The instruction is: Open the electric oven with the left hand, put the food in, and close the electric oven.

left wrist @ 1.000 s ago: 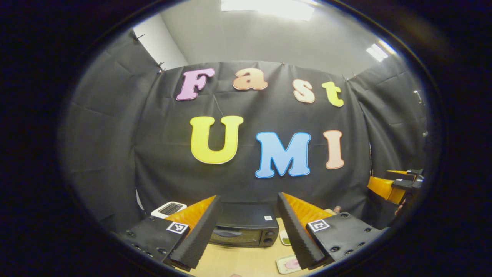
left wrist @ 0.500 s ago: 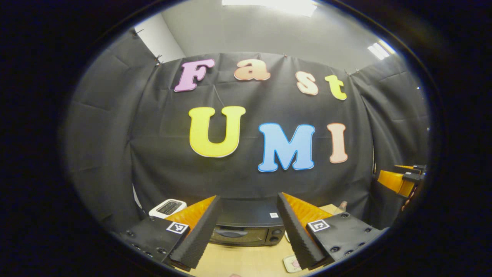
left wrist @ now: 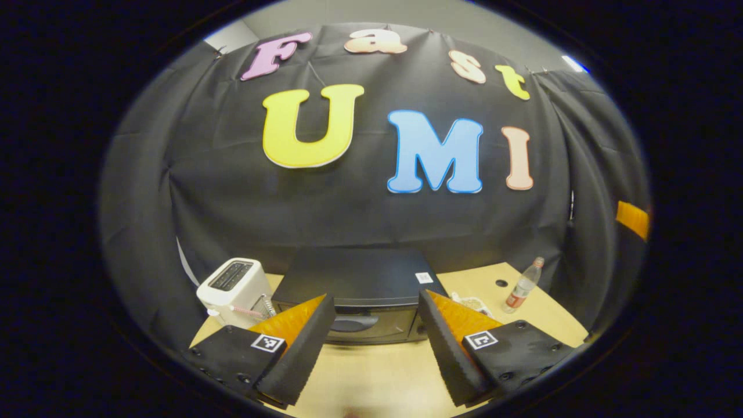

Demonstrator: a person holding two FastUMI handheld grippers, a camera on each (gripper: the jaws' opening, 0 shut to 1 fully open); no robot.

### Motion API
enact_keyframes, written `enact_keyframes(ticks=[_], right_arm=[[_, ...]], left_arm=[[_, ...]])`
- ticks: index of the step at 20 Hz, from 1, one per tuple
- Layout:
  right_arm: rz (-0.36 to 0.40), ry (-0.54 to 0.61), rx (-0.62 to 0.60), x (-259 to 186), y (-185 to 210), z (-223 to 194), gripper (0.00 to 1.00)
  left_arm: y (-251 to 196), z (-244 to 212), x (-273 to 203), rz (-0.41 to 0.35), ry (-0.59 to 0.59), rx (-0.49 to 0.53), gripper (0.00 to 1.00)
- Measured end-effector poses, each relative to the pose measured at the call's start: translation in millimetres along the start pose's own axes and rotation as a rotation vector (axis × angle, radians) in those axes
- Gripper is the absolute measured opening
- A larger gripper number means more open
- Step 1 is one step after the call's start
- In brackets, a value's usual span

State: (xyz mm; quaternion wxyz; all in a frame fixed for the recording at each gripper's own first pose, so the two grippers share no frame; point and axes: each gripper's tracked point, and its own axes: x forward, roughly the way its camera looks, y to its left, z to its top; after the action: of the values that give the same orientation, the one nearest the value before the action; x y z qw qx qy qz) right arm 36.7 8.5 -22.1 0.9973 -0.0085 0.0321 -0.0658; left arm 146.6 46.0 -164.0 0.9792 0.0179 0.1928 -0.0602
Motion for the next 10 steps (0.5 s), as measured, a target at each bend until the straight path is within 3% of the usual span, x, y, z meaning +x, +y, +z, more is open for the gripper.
enact_keyframes(ticks=[2, 7, 8, 9, 10], right_arm=[[-0.024, 0.017, -0.005, 1, -5, -6, 0.98], [-0.072, 0.063, -0.024, 5, -14, -20, 0.98], [-0.079, 0.069, -0.028, 5, -14, -20, 0.98], [-0.086, 0.073, -0.029, 4, -16, -22, 0.98], [-0.094, 0.076, -0.031, 4, -16, -22, 0.98]], left_arm=[[16, -17, 30, 0.020, 0.041, 0.008, 0.94], [44, -61, 89, 0.054, 0.130, 0.049, 1.00], [44, -66, 98, 0.052, 0.144, 0.042, 0.94], [45, -70, 105, 0.051, 0.155, 0.030, 0.97], [45, -73, 109, 0.048, 0.164, 0.017, 0.94]])
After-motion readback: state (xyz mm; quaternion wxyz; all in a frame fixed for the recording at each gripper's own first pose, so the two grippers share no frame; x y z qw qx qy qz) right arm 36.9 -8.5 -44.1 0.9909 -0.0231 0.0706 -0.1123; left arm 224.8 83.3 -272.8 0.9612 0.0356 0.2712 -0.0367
